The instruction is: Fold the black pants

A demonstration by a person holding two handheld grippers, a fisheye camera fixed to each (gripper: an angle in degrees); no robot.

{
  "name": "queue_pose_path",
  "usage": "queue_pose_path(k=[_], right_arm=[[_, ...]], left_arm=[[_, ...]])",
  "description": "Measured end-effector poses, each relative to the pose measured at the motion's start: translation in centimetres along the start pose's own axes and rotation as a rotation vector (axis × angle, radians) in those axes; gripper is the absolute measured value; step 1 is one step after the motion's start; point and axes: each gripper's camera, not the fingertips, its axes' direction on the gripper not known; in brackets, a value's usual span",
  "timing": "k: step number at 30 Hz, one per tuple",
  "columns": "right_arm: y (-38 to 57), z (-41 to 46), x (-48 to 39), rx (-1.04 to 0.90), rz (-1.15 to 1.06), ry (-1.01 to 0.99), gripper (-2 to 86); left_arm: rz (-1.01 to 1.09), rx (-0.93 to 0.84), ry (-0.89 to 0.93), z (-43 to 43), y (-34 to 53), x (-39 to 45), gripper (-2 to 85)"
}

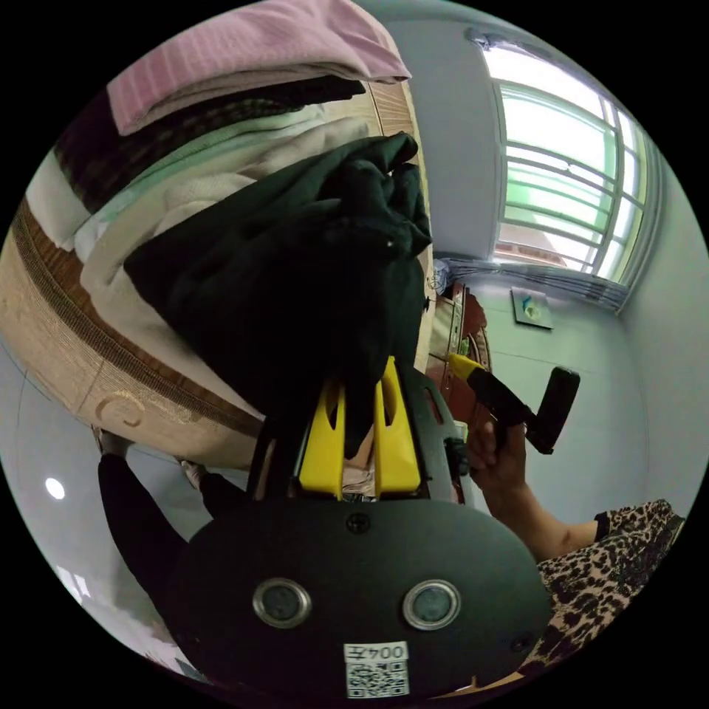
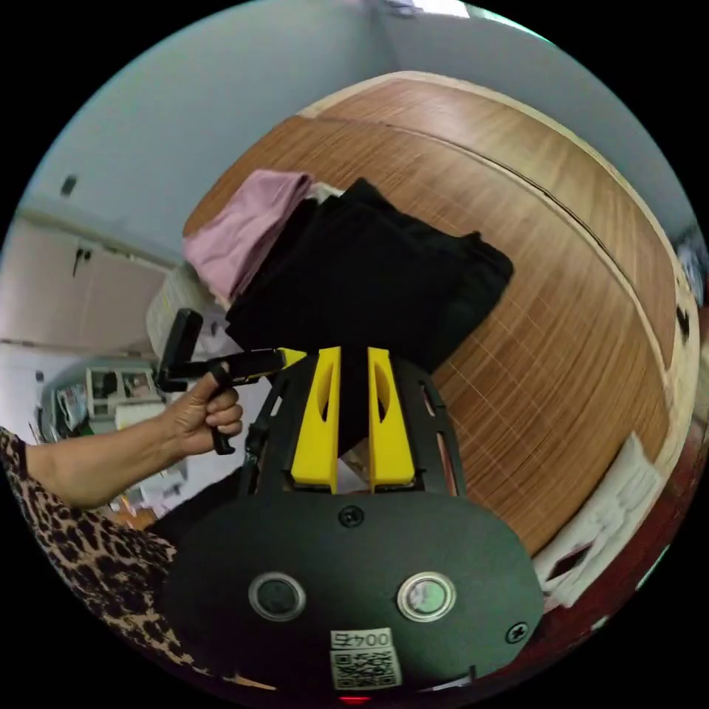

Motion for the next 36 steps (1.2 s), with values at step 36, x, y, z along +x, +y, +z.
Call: queue_pose_path(k=[36], right_arm=[[50.2,9.3,-66.3,-0.742,-1.879,-0.602,8.0]], left_arm=[[-1.012,1.36,-0.554,9.3,129.2,40.1,0.2]])
